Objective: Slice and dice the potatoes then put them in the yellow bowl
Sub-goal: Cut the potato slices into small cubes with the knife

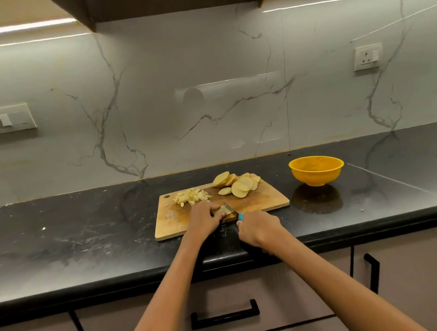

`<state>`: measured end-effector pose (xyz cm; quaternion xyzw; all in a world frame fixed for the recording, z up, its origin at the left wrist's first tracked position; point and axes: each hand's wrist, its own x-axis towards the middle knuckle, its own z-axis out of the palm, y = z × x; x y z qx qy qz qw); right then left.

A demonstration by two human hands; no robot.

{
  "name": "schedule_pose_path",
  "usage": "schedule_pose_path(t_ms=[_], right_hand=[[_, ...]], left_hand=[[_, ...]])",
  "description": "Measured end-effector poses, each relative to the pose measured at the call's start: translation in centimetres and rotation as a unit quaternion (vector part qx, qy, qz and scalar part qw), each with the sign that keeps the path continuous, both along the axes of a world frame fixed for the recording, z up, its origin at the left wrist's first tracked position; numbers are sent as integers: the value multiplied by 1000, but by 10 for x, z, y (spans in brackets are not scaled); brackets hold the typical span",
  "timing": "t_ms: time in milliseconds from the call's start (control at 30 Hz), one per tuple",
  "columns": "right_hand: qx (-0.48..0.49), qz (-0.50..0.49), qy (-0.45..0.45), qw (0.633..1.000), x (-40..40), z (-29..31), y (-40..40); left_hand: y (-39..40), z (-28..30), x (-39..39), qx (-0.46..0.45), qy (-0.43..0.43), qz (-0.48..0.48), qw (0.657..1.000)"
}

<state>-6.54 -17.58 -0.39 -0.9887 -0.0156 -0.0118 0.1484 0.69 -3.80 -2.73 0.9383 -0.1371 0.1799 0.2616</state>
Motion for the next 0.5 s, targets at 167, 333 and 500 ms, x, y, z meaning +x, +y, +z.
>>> schedule_pose_path(t_ms=[167, 333, 500], right_hand=[[-60, 10, -4, 998, 11, 7, 15], [-207, 13, -60, 976, -4, -11, 23], [-223, 4, -84, 971, -9, -11, 23]], left_hand=[[0, -1, -1, -7, 5, -1, 1000], [-2, 1, -5, 7, -3, 21, 1000], [-2, -4, -7, 0, -19, 18, 1000]])
